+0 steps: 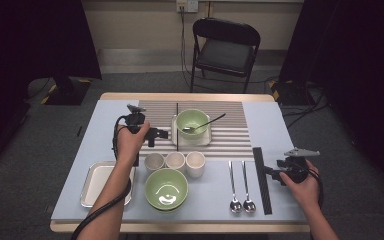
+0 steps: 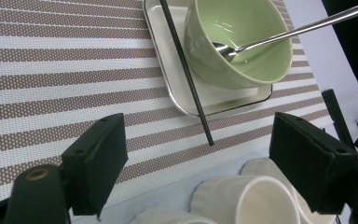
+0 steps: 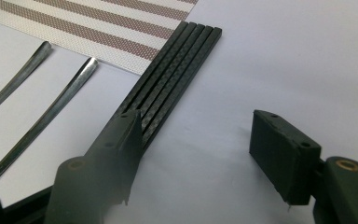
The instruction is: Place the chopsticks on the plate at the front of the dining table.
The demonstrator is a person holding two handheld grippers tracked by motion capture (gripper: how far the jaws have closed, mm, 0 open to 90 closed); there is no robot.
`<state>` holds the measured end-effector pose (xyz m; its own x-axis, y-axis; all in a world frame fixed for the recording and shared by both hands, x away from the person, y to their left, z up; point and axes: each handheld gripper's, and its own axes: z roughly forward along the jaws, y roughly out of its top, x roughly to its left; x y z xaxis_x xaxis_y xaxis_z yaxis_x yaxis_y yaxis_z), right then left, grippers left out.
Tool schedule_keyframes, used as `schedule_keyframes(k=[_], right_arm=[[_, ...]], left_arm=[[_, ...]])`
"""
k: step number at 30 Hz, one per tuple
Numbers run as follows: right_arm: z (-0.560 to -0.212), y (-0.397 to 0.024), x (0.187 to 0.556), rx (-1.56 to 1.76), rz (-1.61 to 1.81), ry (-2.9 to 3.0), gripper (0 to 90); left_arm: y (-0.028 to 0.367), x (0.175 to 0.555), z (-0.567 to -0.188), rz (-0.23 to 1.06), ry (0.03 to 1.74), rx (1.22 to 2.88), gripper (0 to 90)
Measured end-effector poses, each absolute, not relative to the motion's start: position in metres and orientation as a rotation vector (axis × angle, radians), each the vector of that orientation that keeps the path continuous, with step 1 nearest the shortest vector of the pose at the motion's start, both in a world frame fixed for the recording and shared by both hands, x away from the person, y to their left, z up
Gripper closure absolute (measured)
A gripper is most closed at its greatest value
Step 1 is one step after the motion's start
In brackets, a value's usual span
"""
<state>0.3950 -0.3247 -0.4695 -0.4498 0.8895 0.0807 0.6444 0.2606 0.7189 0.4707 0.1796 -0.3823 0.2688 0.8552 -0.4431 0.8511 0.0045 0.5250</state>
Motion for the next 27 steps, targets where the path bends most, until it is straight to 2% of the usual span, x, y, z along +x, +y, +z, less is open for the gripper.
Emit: schedule_keyframes(k=[10, 27], right_arm=[[-0.4705, -0.3221, 0.3955, 1.395, 1.005, 2.198, 31.1], [-0.4691, -0.3199, 0.3955, 1.391, 0.985, 2.207, 32.8]], left_arm=[[0.1841, 0.4701, -0.3831, 0.007, 1.563, 1.804, 18.7], [0.1849, 0.4691, -0.3842, 0.01, 1.556, 1.822, 19.1]])
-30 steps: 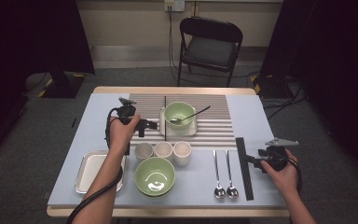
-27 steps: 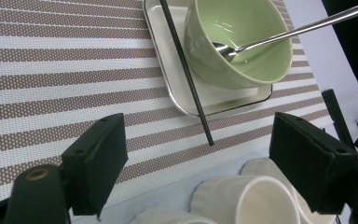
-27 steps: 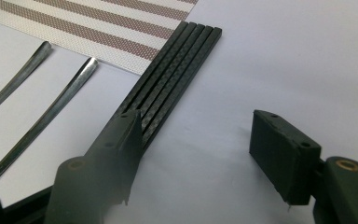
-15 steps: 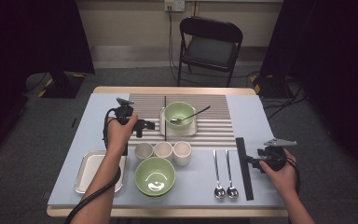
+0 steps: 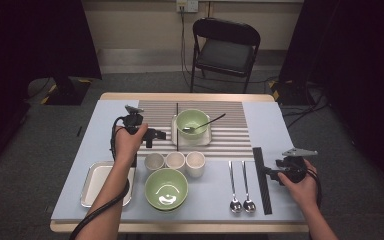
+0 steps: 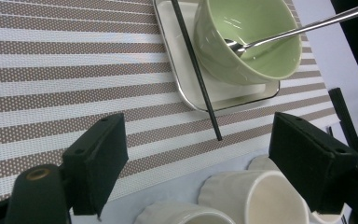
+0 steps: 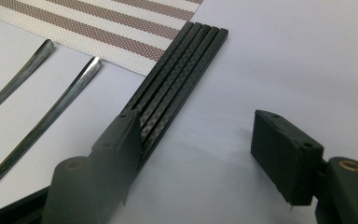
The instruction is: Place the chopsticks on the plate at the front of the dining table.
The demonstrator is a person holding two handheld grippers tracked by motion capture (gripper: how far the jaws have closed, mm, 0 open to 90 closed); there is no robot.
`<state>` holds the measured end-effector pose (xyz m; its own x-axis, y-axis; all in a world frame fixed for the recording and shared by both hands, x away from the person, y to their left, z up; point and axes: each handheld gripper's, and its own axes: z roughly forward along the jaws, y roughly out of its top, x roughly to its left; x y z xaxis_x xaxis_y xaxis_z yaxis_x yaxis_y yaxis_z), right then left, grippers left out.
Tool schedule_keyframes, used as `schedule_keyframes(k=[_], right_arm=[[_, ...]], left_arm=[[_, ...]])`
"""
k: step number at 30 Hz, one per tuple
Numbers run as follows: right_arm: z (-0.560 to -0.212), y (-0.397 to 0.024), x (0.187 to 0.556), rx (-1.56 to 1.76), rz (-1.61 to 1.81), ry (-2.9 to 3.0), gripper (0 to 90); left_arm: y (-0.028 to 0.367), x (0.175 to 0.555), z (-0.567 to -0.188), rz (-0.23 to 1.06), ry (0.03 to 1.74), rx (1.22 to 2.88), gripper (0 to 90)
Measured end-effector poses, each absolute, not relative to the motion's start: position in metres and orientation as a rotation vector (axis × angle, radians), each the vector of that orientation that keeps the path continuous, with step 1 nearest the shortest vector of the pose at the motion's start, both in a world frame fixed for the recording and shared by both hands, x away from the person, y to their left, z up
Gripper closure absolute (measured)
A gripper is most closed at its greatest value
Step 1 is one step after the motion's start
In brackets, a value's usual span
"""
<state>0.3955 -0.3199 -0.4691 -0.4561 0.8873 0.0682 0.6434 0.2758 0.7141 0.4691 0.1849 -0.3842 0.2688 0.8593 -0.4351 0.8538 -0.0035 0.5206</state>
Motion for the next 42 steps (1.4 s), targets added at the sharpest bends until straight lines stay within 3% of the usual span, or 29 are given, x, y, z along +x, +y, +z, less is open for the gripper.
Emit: schedule_keyframes(k=[8, 26, 42], right_arm=[[-0.47, -0.317, 0.394, 1.353, 0.933, 2.217, 36.9], [-0.462, -0.323, 0.392, 1.424, 0.839, 2.204, 75.9], [-0.458, -0.325, 0.396, 1.509, 0.801, 2.208, 81.6]], left_arm=[[0.182, 0.469, -0.382, 0.006, 1.544, 1.826, 19.2], [0.169, 0.462, -0.372, 0.003, 1.496, 1.853, 19.1], [0.163, 0.459, -0.369, -0.014, 1.468, 1.879, 19.1]])
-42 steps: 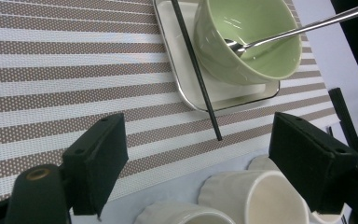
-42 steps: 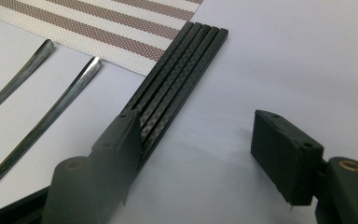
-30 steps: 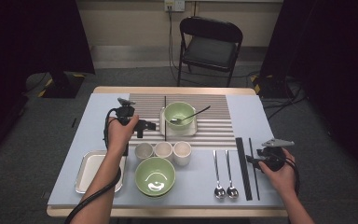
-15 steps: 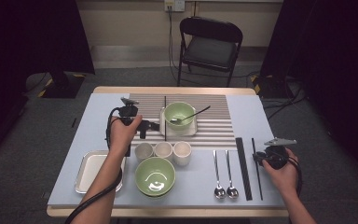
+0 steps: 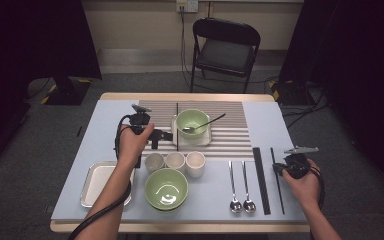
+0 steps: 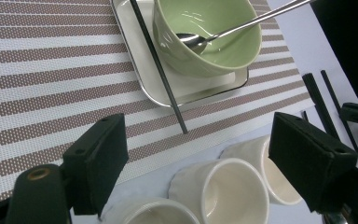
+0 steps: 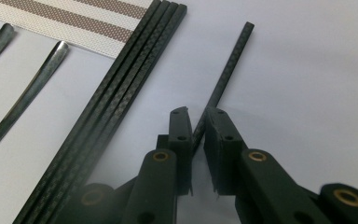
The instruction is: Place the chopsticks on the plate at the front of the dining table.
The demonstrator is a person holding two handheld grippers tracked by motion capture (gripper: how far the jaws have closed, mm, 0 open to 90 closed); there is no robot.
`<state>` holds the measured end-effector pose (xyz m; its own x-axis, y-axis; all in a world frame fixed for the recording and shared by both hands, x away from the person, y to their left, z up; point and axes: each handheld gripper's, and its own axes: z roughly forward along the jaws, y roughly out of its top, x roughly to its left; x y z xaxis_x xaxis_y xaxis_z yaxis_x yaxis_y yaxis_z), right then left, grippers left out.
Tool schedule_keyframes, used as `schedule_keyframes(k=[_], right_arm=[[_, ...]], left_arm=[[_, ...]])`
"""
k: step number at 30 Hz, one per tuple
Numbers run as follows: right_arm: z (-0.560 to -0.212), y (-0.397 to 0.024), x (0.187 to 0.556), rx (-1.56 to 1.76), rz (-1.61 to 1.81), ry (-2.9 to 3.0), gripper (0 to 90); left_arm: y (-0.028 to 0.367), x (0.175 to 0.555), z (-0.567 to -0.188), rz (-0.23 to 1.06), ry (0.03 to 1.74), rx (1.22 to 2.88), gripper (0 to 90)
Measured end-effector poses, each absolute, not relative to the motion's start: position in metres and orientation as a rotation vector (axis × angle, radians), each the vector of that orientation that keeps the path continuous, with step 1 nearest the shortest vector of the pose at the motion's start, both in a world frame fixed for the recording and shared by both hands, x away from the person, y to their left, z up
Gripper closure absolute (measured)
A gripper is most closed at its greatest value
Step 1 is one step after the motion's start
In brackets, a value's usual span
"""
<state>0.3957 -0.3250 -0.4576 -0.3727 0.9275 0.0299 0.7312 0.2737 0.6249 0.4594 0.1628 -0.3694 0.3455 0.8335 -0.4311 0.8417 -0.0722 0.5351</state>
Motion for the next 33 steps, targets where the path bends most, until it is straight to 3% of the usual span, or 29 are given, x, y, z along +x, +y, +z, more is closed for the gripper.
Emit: schedule_keyframes(k=[3, 7, 11, 19, 33], right_arm=[[-0.457, -0.327, 0.397, 1.535, 0.801, 2.204, 80.9], [-0.456, -0.325, 0.398, 1.577, 0.804, 2.207, 72.6], [-0.456, -0.322, 0.399, 1.604, 0.756, 2.183, 81.1], [-0.454, -0.328, 0.403, 1.721, 0.785, 2.15, 86.4], [-0.451, -0.334, 0.405, 1.72, 0.859, 2.146, 86.7]], left_arm=[[0.162, 0.459, -0.369, -0.011, 1.462, 1.882, 19.2], [0.161, 0.458, -0.369, -0.017, 1.453, 1.89, 19.2], [0.158, 0.455, -0.366, -0.013, 1.439, 1.894, 19.2], [0.151, 0.45, -0.362, -0.02, 1.399, 1.905, 19.2], [0.141, 0.447, -0.364, -0.048, 1.369, 1.9, 19.2]])
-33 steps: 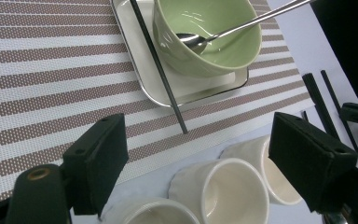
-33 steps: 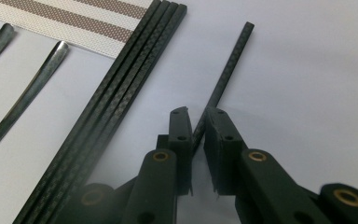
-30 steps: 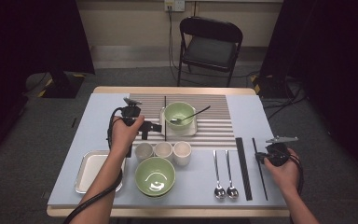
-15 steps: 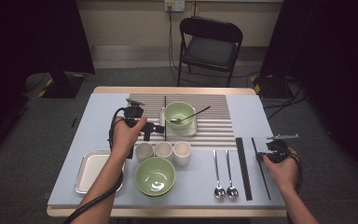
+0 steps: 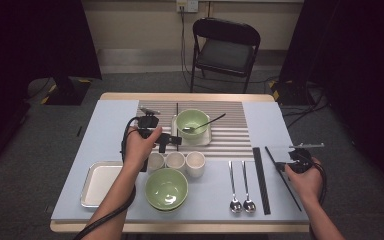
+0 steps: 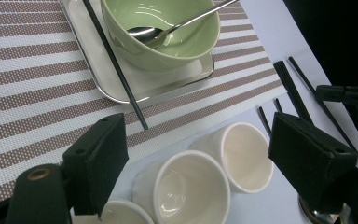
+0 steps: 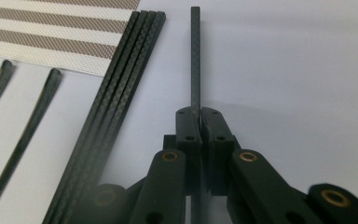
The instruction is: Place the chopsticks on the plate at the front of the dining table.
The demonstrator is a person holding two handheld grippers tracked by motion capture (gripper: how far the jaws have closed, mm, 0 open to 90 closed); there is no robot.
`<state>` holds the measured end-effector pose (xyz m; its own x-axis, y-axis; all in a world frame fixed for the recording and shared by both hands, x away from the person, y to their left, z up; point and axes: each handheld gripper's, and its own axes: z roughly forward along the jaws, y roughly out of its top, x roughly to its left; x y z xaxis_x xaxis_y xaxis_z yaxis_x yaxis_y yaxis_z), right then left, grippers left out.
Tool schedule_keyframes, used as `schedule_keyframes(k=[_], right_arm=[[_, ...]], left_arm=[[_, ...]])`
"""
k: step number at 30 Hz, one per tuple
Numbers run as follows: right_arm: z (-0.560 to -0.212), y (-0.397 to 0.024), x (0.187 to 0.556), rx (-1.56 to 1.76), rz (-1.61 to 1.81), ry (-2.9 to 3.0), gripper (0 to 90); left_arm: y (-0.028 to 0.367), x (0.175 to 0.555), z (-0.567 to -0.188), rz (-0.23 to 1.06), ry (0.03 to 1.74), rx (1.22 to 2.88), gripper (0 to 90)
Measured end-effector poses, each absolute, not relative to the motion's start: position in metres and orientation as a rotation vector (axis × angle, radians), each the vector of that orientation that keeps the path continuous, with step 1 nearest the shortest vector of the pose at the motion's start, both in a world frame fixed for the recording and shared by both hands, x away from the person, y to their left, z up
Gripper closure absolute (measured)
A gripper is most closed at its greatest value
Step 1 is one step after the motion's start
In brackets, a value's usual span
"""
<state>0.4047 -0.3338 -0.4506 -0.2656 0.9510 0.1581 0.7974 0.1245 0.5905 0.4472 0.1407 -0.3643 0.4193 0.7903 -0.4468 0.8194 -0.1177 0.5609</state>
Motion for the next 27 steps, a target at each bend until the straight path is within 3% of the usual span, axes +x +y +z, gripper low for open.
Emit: schedule_keyframes(k=[27], right_arm=[[-0.405, -0.326, 0.412, 1.7, 1.068, 2.113, 86.8]], left_arm=[[0.126, 0.44, -0.356, -0.009, 1.333, 1.941, 19.2]])
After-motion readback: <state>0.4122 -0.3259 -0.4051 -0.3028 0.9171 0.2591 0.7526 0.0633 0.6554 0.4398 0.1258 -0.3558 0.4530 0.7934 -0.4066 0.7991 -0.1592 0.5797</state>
